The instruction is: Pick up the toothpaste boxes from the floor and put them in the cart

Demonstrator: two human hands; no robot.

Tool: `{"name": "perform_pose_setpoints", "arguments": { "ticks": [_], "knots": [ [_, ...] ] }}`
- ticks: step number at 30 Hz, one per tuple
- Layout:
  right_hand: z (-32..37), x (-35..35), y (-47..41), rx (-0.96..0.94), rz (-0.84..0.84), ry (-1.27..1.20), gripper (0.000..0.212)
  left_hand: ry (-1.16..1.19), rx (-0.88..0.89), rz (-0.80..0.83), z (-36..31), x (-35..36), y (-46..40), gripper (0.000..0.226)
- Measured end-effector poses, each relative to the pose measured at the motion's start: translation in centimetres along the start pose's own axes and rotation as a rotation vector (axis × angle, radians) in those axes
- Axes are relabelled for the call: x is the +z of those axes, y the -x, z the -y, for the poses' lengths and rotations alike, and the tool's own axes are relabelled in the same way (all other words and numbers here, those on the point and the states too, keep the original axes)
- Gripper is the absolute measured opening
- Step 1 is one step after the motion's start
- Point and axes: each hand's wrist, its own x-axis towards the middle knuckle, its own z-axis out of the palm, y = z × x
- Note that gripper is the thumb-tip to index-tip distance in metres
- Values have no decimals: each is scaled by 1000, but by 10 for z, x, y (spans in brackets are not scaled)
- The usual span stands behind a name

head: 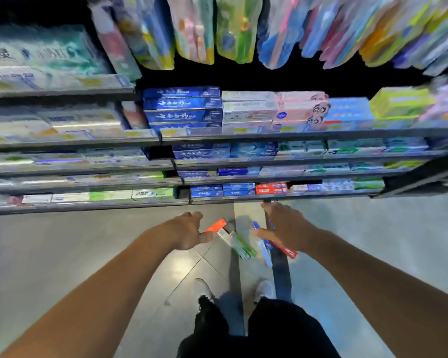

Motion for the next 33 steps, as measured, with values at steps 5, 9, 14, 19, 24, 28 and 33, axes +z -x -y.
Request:
{"name": "perform_pose_setpoints", "arguments": {
  "ticks": [5,9,14,19,24,28,33],
  "knots": [
    [-14,57,-47,38,-34,-40,73,12,-2,46,14,27,-72,77],
    [-35,136,-112,83,-73,-120,68,27,-8,43,36,72,-162,72],
    [-70,263,-211,175,-52,-75,51,17,-48,43,87,146,-299,71],
    [-101,394,-299,296,25,-67,48,-60,-59,65,143,215,-419,75],
    [-123,494,-366,337,0,-161,60,-156,-84,50,180,232,-503,80],
    [-135,536,-410,330,-18,-138,72,-209,-70,26,198,235,-557,84],
    [-144,568,-437,315,-11,-37,77,-241,-7,46,201,248,-597,78]
  ]
}}
